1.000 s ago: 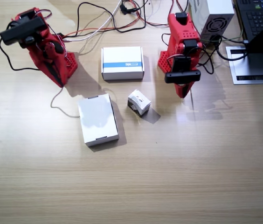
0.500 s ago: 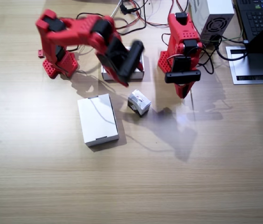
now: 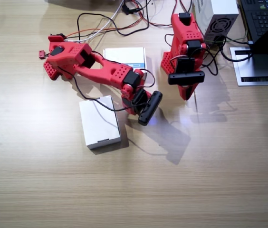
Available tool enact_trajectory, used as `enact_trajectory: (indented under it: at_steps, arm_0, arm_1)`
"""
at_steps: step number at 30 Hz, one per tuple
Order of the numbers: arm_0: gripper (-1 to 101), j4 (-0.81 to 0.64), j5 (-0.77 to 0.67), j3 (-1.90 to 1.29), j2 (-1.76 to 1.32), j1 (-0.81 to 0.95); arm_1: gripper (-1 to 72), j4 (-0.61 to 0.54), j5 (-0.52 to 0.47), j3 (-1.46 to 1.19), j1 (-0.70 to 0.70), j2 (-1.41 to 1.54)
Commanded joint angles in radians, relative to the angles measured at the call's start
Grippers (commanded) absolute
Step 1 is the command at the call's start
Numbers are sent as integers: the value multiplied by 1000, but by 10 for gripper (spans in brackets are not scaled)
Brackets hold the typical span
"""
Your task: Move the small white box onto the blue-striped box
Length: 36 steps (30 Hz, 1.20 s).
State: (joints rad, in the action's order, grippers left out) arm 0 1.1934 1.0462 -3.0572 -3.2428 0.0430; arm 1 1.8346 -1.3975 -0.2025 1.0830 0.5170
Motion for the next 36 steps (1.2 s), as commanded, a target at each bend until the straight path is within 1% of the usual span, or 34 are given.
enact_trajectory:
  at_steps: [1, 3, 6, 8, 10, 12, 16, 21, 25, 27, 29, 31, 33, 34, 36]
  arm_0:
    - [0, -12, 17, 18, -31, 25]
    - [0, -11, 17, 18, -31, 26]
    - [0, -5, 17, 18, -31, 23]
    - [0, -2, 21, 18, -31, 21]
    - [0, 0, 25, 18, -31, 21]
    - [0, 0, 25, 18, -31, 21]
    - [0, 2, 29, 18, -31, 23]
    - [0, -5, 29, 18, -31, 12]
    - [0, -9, 21, 18, -31, 11]
    - [0, -9, 23, 18, -31, 12]
    - [0, -8, 25, 18, -31, 12]
    - [0, -8, 21, 18, -31, 15]
    - [0, -8, 20, 18, -31, 15]
    - [0, -8, 20, 18, -31, 15]
    - [0, -8, 17, 18, -31, 15]
  arm_1:
    - [373, 29, 32, 77, 2, -18]
    - [354, 29, 63, 161, 2, -75]
    - [251, 37, 112, 173, 15, -57]
    - [196, 38, 140, 152, 26, -6]
    - [155, 38, 147, 84, 34, 66]
    - [140, 38, 155, 6, 41, 144]
    - [142, 38, 172, -75, 48, 311]
    - [162, 40, 173, -170, 0, 554]
    - [167, 40, 150, -390, -133, 753]
    - [167, 40, 109, -529, -236, 838]
    - [170, 40, 63, -618, -318, 868]
    - [175, 40, 40, -683, -359, 871]
    - [190, 38, 35, -749, -365, 871]
    - [211, 38, 35, -776, -364, 867]
    - [233, 37, 63, -801, -348, 851]
